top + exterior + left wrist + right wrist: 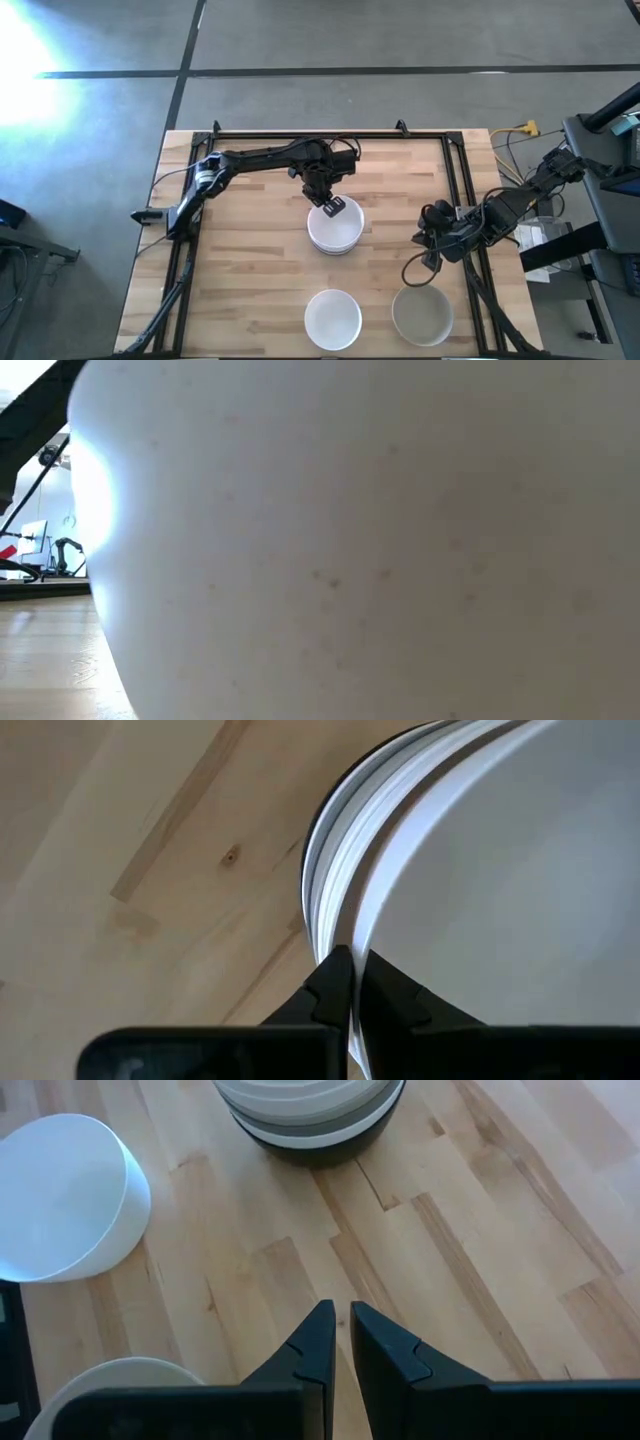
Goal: Nest bowls inside each other
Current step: Stack the white bowl on top of the white bowl, then stack the light brown bowl on top of the white bowl
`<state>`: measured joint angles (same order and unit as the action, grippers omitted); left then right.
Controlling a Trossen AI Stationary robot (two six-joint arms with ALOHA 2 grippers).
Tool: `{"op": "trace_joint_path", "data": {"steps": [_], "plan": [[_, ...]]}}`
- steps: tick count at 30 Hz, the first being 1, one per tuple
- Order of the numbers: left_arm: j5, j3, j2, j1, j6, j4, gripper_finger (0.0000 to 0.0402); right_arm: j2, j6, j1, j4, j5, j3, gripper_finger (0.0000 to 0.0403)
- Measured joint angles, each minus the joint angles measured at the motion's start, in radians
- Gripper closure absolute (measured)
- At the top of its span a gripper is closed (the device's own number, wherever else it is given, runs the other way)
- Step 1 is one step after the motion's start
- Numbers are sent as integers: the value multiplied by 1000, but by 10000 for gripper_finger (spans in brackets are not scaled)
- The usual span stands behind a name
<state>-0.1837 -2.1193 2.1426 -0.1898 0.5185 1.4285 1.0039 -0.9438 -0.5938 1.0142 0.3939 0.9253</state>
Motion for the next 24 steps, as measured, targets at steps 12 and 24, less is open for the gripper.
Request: {"op": "trace_joint_path", "data": {"steps": [12,24], "plan": [[0,0,-7,3,-80,15,375,0,-2,0,0,0,0,371],[9,-16,-40,2,-89,24,225,0,-6,0,-2,0,0,371]]}}
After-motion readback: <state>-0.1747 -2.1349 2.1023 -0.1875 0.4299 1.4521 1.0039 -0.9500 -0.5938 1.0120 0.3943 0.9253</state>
